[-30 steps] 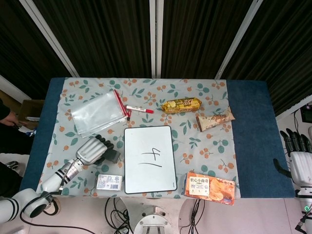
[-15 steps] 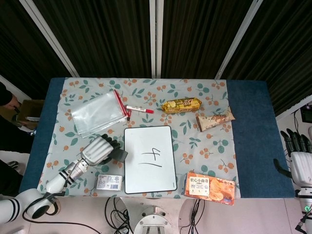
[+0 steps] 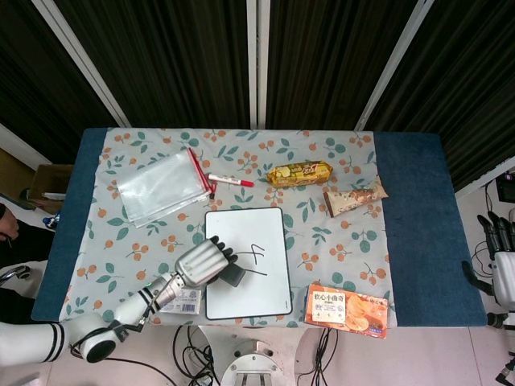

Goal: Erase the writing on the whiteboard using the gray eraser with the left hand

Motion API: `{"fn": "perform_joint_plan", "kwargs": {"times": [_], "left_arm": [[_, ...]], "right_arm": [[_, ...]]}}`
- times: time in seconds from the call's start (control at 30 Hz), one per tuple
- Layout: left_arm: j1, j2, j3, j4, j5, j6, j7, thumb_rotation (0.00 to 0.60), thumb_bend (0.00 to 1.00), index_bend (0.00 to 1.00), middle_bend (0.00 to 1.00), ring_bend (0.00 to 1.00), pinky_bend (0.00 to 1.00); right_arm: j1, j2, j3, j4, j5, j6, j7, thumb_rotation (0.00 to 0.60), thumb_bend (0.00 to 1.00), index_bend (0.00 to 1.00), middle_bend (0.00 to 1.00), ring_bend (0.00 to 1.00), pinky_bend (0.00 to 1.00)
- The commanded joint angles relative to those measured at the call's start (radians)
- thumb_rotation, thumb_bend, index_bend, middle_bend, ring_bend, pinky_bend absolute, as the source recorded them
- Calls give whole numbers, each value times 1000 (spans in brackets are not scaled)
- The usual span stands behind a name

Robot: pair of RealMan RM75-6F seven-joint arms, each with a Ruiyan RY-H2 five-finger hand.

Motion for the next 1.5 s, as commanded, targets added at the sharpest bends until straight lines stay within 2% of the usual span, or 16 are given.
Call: {"fn": "perform_joint_plan", "kwargs": {"times": [0.03,0.27,0.57,0.97,1.33,1.5], "left_arm": [[-14,-41,4,-4,-27,-15,61,600,464,515,432,429,377],[-14,-91,16,27,-54,-2,127,600,464,515,432,429,376],[-32,-126,15,52,-82,-11,137,600,464,517,435,429,376],[-50,-223,-13,124,-96,19,132,600,463,535,448,435,376],[-85,-268,-35,161,-151,-1,179,600,463,536,450,435,376],[-108,-279,-64,190,-190,-13,183,600,463,537,450,435,381]], "right_arm": [[-2,1,1,4,-3,3,7,600,247,0,0,0,0],[-5,1,3,18,-11,12,26,600,247,0,0,0,0],[-9,5,-2,43,-37,26,66,600,244,0,0,0,0],[-17,10,1,62,-27,30,95,600,244,0,0,0,0],[-18,10,4,65,-23,28,99,600,244,0,0,0,0],[-20,16,7,59,-23,33,98,600,245,0,0,0,0]]}}
